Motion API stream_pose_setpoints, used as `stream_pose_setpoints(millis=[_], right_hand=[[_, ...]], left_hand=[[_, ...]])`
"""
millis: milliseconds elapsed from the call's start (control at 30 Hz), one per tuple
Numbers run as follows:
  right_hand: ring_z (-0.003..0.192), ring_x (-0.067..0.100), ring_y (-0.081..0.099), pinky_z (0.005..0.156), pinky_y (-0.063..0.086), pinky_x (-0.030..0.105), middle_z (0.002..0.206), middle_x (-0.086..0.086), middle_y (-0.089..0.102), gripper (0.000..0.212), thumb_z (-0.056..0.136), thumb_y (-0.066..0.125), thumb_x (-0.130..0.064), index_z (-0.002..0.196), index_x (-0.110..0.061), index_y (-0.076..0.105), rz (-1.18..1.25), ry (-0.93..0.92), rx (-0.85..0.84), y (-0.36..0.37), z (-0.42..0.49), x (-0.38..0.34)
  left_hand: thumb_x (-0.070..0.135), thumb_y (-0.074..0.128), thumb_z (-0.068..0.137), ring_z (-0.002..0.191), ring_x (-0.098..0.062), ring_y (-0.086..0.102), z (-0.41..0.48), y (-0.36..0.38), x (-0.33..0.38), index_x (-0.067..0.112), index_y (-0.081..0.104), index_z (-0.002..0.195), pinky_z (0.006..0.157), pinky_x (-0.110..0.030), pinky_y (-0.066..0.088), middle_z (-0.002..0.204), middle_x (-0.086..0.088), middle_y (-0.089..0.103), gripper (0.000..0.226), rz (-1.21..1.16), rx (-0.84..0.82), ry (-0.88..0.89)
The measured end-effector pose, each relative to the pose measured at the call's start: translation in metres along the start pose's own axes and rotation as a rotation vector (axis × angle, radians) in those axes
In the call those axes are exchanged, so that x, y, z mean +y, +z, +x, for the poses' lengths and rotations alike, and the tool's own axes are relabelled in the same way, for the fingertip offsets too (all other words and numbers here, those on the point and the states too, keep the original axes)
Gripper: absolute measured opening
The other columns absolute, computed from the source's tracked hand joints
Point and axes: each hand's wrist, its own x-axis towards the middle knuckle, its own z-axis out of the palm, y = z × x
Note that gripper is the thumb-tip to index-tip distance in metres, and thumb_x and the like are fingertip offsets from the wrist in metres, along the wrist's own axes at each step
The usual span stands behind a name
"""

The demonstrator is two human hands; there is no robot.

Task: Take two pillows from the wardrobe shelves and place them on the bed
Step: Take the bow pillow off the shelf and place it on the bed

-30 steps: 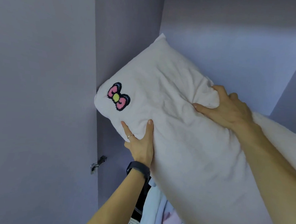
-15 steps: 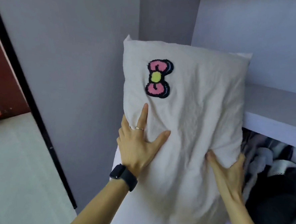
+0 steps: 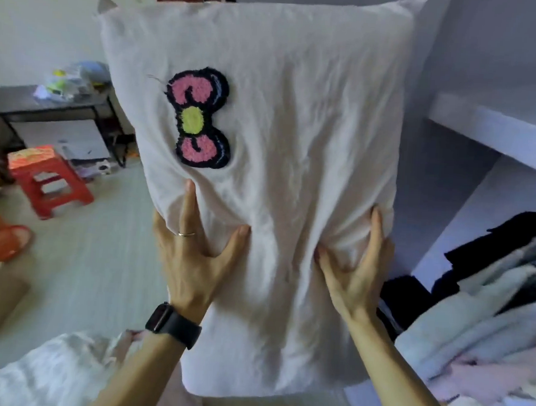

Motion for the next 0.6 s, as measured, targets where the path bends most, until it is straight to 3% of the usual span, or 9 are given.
stream_pose_setpoints(millis=[67,133,167,233,267,400,467,533,600], right_hand=[[0.115,0.003,0.044,0.100,0.036,0.010,0.131,0.003,0.038,0.110,0.069,0.068,-0.080,0.158,-0.032,0.025,0.042,-0.006,-0.132,0.030,-0.014,-0.009],[0.111,0.009,0.046,0.097,0.042,0.022,0.127,0.001,0.036,0.115,0.065,0.066,-0.086,0.158,-0.037,0.021,0.060,-0.041,-0.228,0.057,-0.033,-0.018],[0.112,0.016,0.047,0.095,0.045,0.031,0.126,0.001,0.036,0.117,0.063,0.065,-0.088,0.158,-0.039,0.018,0.062,-0.051,-0.269,0.071,-0.043,-0.019],[0.115,0.028,0.049,0.095,0.049,0.045,0.127,0.002,0.036,0.115,0.063,0.064,-0.088,0.157,-0.045,0.015,0.075,-0.060,-0.373,0.097,-0.062,-0.029],[0.118,0.031,0.048,0.098,0.049,0.050,0.130,0.003,0.036,0.112,0.065,0.065,-0.087,0.156,-0.050,0.012,0.103,-0.068,-0.419,0.110,-0.071,-0.035],[0.132,0.033,0.044,0.104,0.044,0.059,0.139,0.012,0.040,0.103,0.070,0.069,-0.076,0.150,-0.063,0.005,0.177,-0.045,-0.572,0.163,-0.097,-0.060],[0.133,0.032,0.043,0.104,0.043,0.059,0.141,0.011,0.040,0.103,0.070,0.070,-0.074,0.151,-0.061,0.008,0.206,-0.037,-0.655,0.193,-0.101,-0.073],[0.134,0.031,0.043,0.105,0.042,0.060,0.145,0.010,0.039,0.103,0.070,0.071,-0.075,0.152,-0.058,0.010,0.217,-0.055,-0.718,0.227,-0.101,-0.086],[0.134,0.030,0.041,0.106,0.040,0.059,0.148,0.008,0.036,0.103,0.069,0.067,-0.079,0.151,-0.060,0.007,0.205,-0.086,-0.758,0.263,-0.098,-0.099]], left_hand=[[0.083,0.063,0.068,0.143,-0.022,0.031,-0.006,-0.033,-0.023,0.052,0.024,0.152,0.114,-0.039,0.035,0.149,-0.012,0.032,0.098,0.063,0.107,-0.031],[0.081,0.064,0.069,0.143,-0.011,0.030,-0.017,-0.065,-0.042,0.052,0.025,0.152,0.114,-0.041,0.037,0.148,-0.004,0.031,0.096,0.153,0.180,-0.061],[0.079,0.065,0.070,0.140,-0.008,0.031,-0.022,-0.079,-0.048,0.052,0.025,0.152,0.112,-0.040,0.037,0.146,0.007,0.029,0.095,0.180,0.222,-0.071],[0.067,0.067,0.073,0.137,-0.017,0.034,-0.032,-0.107,-0.059,0.049,0.024,0.153,0.108,-0.040,0.037,0.136,0.038,0.024,0.092,0.262,0.306,-0.091],[0.061,0.067,0.075,0.136,-0.020,0.033,-0.037,-0.121,-0.066,0.046,0.025,0.154,0.107,-0.040,0.037,0.131,0.043,0.024,0.091,0.306,0.336,-0.096],[0.053,0.062,0.078,0.136,-0.030,0.036,-0.044,-0.169,-0.088,0.049,0.025,0.153,0.106,-0.049,0.042,0.135,0.017,0.028,0.084,0.377,0.445,-0.199],[0.052,0.060,0.079,0.135,-0.028,0.037,-0.040,-0.190,-0.099,0.052,0.023,0.152,0.104,-0.054,0.043,0.138,0.018,0.031,0.082,0.421,0.492,-0.239],[0.063,0.061,0.077,0.137,-0.030,0.035,-0.029,-0.209,-0.113,0.054,0.020,0.152,0.107,-0.056,0.041,0.135,0.028,0.028,0.086,0.440,0.506,-0.272],[0.081,0.061,0.068,0.138,-0.025,0.030,-0.013,-0.226,-0.129,0.052,0.016,0.154,0.113,-0.047,0.032,0.148,0.003,0.030,0.102,0.444,0.495,-0.307]])
